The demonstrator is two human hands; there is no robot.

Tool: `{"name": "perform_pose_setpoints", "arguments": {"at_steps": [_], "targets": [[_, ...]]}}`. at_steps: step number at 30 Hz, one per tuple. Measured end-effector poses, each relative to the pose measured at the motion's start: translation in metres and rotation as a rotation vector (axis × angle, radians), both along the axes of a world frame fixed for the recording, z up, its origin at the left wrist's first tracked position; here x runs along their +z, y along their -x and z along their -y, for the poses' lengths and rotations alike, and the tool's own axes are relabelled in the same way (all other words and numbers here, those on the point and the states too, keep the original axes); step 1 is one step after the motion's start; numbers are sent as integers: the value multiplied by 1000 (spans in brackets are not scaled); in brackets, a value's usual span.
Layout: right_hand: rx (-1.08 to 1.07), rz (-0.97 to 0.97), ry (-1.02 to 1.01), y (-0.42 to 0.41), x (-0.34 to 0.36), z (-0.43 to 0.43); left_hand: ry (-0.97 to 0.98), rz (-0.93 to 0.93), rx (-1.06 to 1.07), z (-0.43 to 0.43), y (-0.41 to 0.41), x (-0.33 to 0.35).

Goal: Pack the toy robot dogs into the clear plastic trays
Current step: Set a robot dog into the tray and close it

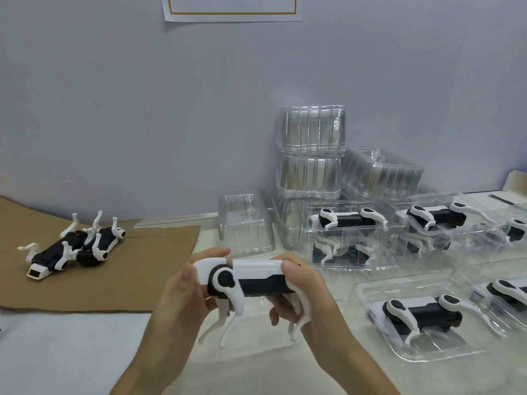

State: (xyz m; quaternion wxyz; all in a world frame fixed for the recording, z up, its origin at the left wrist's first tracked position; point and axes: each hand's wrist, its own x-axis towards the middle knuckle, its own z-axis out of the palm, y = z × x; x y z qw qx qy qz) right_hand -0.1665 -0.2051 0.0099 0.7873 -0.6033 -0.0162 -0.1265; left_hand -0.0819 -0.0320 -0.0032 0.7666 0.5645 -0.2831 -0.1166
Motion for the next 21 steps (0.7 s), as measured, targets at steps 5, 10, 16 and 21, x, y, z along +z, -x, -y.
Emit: {"name": "perform_pose_setpoints", "arguments": {"at_steps": [5, 10, 16, 21], "targets": [[288, -230, -263, 1, 4, 2, 136, -139, -54, -2, -7, 3], [299, -159, -238, 1, 1, 0, 184, -169, -28, -7, -11, 5], [-139, 52, 207, 2, -4, -4, 54, 107, 149, -11, -8, 3], [-341, 112, 137, -1, -7, 2, -284, 279, 437, -18, -22, -3]]}}
